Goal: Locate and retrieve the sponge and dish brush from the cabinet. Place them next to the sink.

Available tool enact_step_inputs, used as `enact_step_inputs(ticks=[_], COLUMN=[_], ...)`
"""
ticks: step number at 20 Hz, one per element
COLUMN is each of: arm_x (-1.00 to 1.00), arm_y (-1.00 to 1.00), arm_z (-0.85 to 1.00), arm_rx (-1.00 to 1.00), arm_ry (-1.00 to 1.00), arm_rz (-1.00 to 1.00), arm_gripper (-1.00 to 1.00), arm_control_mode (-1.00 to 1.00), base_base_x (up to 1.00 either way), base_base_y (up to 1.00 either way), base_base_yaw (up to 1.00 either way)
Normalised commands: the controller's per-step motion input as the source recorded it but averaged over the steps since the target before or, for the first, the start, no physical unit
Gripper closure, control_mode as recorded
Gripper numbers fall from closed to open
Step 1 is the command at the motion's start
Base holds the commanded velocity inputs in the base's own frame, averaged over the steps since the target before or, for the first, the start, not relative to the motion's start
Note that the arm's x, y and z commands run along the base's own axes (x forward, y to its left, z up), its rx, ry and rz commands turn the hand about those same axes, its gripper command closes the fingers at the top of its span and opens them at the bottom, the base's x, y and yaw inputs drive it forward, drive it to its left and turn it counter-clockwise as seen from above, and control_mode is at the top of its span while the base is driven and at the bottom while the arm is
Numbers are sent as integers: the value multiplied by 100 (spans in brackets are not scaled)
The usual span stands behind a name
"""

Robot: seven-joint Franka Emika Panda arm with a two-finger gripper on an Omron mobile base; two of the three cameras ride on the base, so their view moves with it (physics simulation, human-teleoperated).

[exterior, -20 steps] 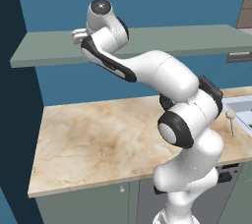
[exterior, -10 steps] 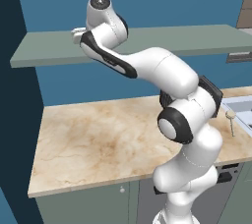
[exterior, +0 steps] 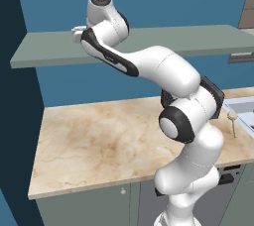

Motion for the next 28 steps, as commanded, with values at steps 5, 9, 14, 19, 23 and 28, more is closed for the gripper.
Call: enact_step_inputs(ticks=[5, 9, 14, 19, 23, 28], arm_x=[-9, -18, -15, -20, -28, -57], arm_y=[4, 0, 0, 0, -8, -15], arm_z=[0, 1, 22, 30, 12, 0], arm_rx=[-7, -14, -13, -13, -11, -3], arm_ry=[-5, -11, -3, 0, 0, -7], arm_rz=[0, 0, 0, 0, -3, -5], arm_gripper=[100, 100, 100, 100, 100, 100], arm_control_mode=[-100, -100, -100, -100, -100, -100], base_base_x=[0, 0, 0, 0, 0, 0], base_base_y=[0, 0, 0, 0, 0, 0], base_base_yaw=[0, 0, 0, 0, 0, 0])
